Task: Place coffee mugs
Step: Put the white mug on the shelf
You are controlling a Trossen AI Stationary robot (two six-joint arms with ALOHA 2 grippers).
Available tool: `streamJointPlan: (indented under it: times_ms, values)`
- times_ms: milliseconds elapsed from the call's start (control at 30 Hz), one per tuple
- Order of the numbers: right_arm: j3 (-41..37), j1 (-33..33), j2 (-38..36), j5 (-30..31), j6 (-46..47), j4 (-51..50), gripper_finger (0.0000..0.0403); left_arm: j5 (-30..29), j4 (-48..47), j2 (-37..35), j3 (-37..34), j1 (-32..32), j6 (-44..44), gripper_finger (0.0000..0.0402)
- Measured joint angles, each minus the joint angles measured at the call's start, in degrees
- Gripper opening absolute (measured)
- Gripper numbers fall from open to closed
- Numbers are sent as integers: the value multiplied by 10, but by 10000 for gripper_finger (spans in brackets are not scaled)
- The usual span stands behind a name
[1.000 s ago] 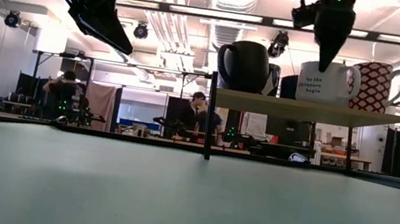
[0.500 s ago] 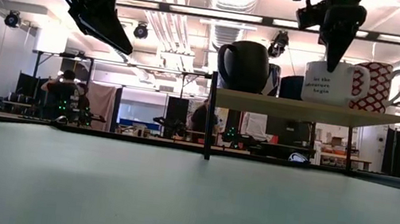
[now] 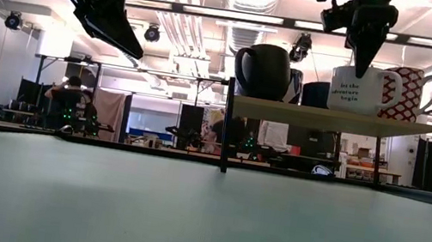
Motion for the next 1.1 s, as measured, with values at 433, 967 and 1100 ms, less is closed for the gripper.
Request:
streamJointPlan:
  times_ms: [433, 967, 1100]
  values:
    - [0, 0, 0, 15, 0, 2, 20, 0, 0, 0, 0, 0, 0, 95]
    - [0, 0, 1, 22, -5, 3, 35, 0, 0, 0, 0, 0, 0, 95]
    - [0, 0, 1, 35, -7, 3, 54, 0, 0, 0, 0, 0, 0, 95]
